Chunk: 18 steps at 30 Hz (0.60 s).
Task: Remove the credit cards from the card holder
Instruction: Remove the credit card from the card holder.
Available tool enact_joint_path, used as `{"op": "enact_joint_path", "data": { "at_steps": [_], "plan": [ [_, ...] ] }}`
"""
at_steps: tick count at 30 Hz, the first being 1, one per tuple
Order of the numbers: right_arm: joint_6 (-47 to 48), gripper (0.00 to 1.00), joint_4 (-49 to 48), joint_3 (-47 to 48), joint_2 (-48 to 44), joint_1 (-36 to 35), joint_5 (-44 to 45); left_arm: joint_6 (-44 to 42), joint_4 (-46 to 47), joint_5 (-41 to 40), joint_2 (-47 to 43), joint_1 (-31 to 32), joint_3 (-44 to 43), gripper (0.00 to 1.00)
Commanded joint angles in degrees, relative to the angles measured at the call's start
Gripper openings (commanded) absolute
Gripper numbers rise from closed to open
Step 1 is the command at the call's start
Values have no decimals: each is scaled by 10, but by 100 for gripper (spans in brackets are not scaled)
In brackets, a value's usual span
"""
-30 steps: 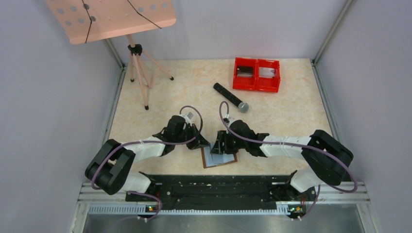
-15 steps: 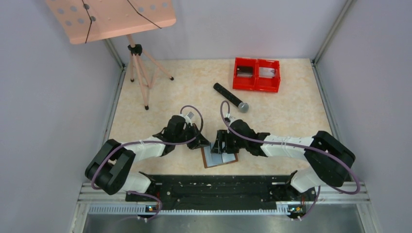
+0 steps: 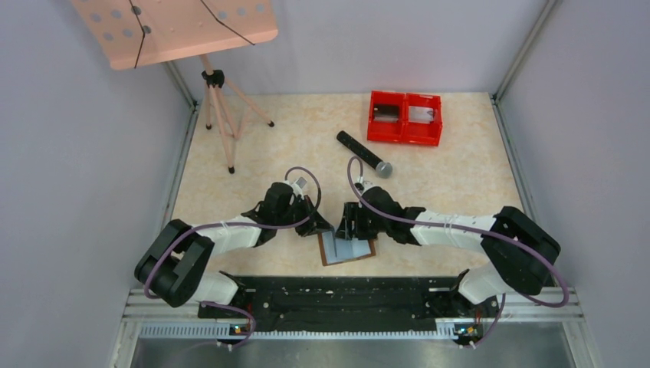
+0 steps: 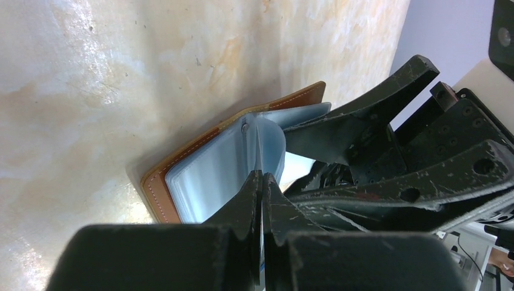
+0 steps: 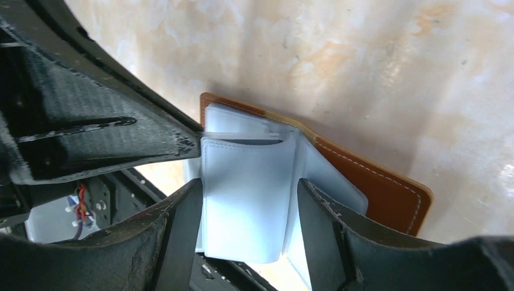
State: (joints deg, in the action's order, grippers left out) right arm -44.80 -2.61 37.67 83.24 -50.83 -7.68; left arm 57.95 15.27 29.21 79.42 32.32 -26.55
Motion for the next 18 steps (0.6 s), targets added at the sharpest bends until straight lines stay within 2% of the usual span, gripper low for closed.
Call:
{"op": "enact_joint_path", "data": {
  "at_steps": [1,11,18],
  "plan": [
    [16,58,24,30,-6,2,40,-3,31,16,2,2,-3,0],
    [21,59,84,44,-8,2,73,2,33,22,-3,3,-3,0],
    [27,58,177,48,-30,2,177,7,39,31,-3,4,-2,0]
  ]
}}
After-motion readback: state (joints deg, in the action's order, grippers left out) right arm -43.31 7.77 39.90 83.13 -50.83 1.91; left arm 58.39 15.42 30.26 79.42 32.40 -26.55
